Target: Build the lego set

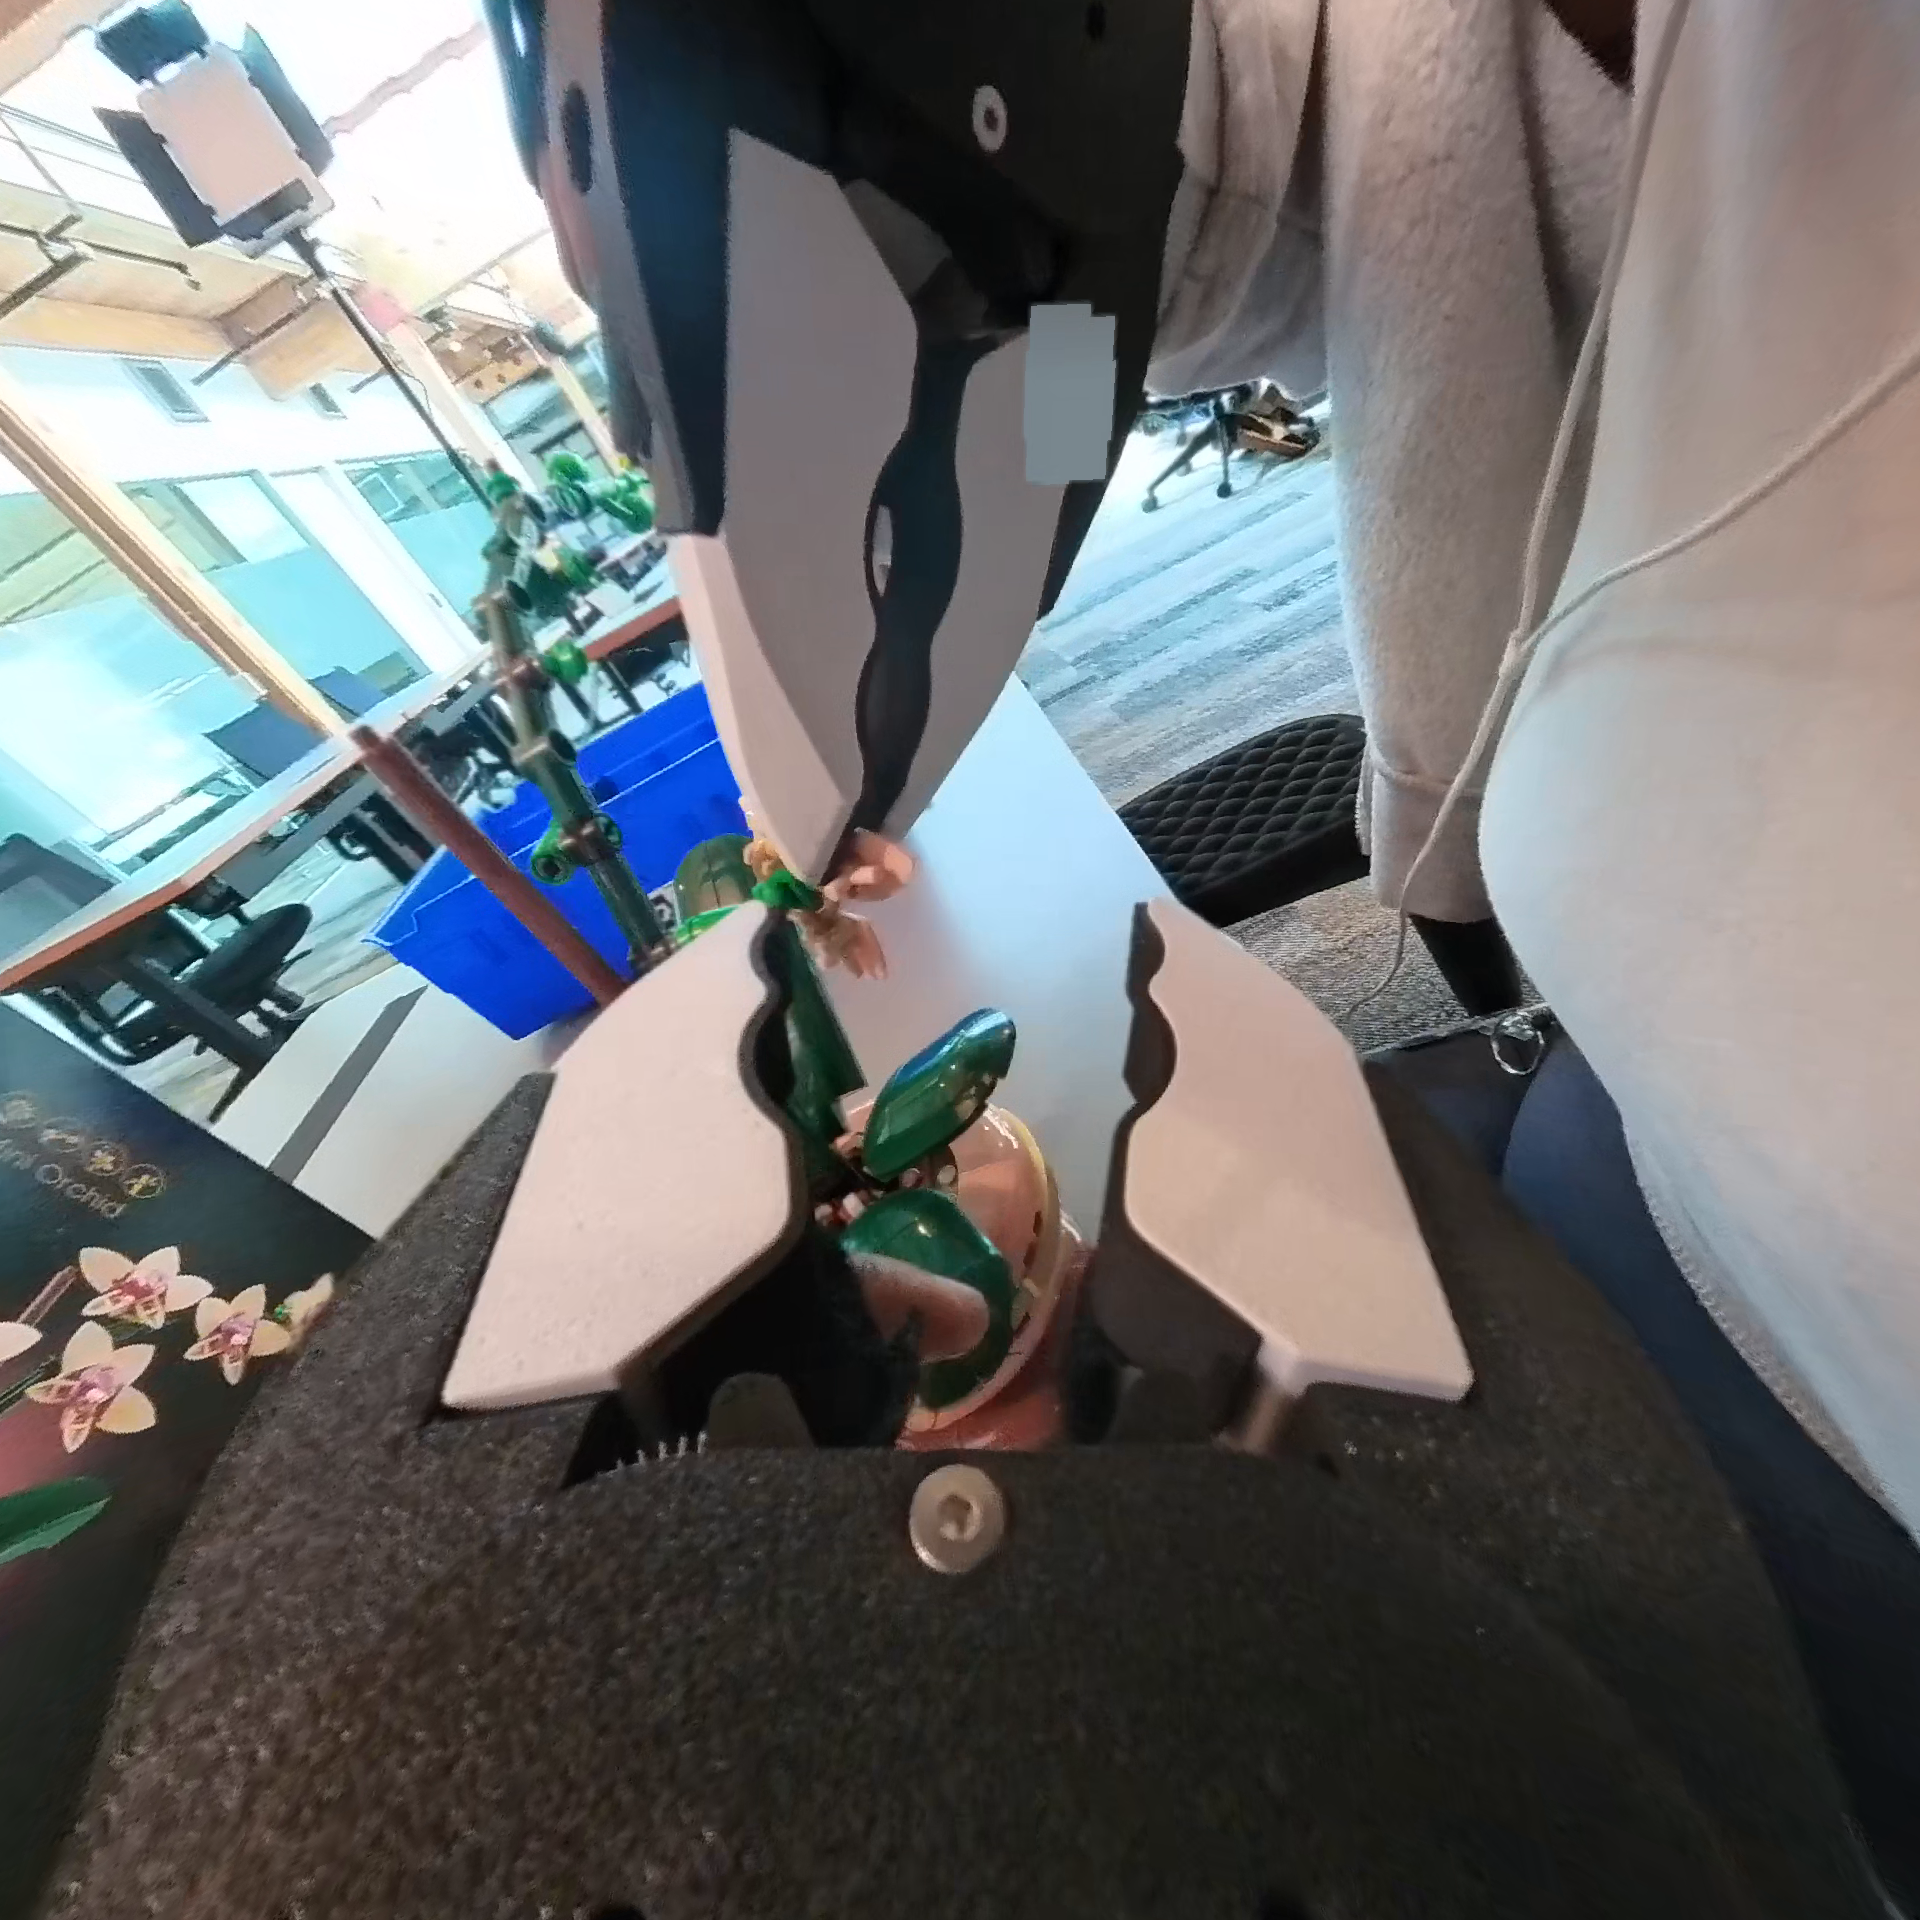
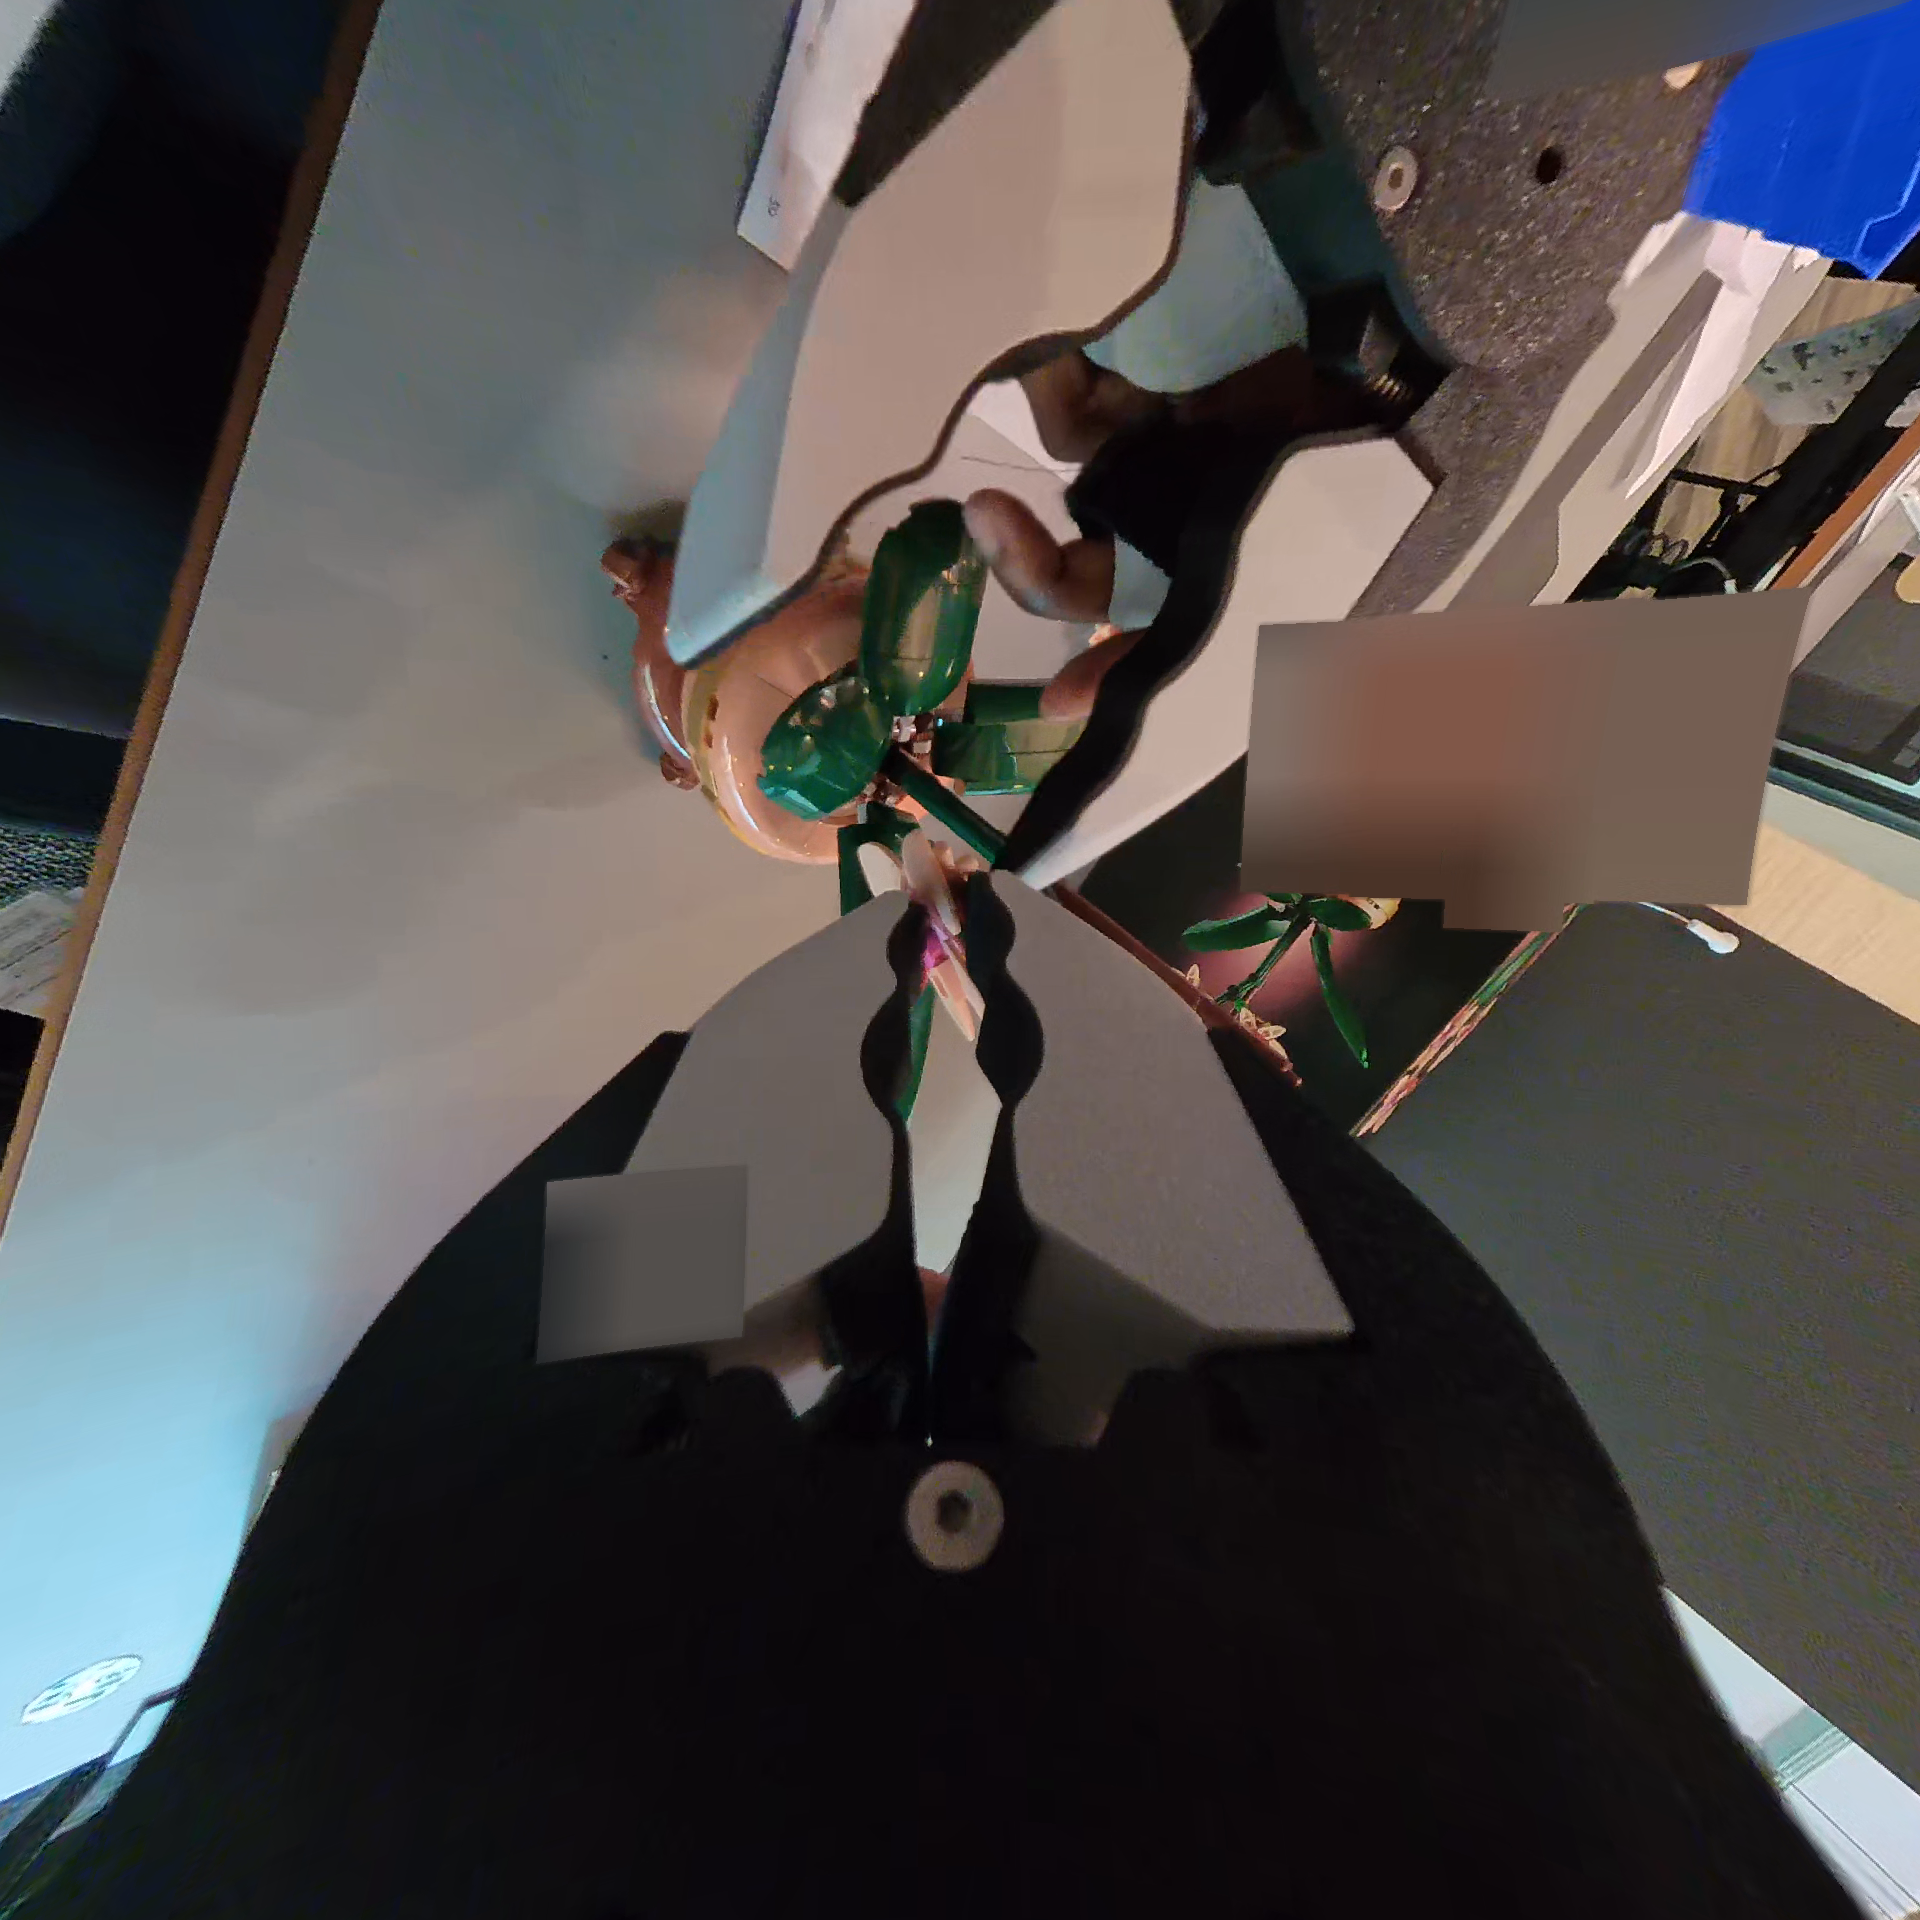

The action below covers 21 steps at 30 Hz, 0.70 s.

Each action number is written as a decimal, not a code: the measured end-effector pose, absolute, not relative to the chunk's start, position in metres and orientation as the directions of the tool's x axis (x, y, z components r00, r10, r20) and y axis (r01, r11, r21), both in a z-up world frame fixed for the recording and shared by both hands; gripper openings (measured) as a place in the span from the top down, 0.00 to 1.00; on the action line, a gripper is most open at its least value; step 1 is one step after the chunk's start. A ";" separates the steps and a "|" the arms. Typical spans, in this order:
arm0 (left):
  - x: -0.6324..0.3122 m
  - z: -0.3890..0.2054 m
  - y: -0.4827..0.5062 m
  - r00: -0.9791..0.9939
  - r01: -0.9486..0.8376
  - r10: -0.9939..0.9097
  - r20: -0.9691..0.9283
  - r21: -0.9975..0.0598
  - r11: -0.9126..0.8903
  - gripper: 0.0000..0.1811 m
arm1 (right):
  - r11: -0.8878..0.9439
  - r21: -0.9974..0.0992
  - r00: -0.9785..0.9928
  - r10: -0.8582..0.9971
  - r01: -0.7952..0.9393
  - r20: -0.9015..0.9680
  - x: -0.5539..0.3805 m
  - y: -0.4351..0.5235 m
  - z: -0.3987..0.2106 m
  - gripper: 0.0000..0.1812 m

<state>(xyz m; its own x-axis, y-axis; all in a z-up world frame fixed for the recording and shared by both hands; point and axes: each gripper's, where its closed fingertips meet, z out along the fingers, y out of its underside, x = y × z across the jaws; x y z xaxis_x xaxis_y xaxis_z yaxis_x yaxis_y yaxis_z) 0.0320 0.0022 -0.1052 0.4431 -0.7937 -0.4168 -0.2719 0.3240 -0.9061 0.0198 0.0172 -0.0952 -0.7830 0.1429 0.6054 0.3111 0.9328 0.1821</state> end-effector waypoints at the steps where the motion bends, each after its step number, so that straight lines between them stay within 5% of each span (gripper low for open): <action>1: 0.033 -0.106 0.003 0.446 -0.275 -0.790 -0.421 -0.904 0.327 0.66 | 0.932 0.181 -0.782 0.146 0.314 0.606 0.020 0.018 -0.095 0.96; 16: 0.036 -0.100 0.003 0.461 -0.191 -0.813 -0.357 -0.934 0.302 0.58 | 0.927 0.177 -0.770 0.156 0.330 0.618 0.018 0.023 -0.095 0.96; 21: 0.026 -0.090 0.008 0.493 -0.186 -0.784 -0.378 -0.926 0.329 0.83 | 0.931 0.171 -0.771 0.154 0.322 0.618 0.017 0.022 -0.095 0.96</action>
<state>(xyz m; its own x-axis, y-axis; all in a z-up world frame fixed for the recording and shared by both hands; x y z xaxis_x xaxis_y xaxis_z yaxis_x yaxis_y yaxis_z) 0.0263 0.0080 -0.0901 0.4929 -0.7839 -0.3776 -0.1861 0.3289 -0.9258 0.0170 0.0221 -0.0951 -0.7709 0.1535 0.6182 0.3222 0.9312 0.1705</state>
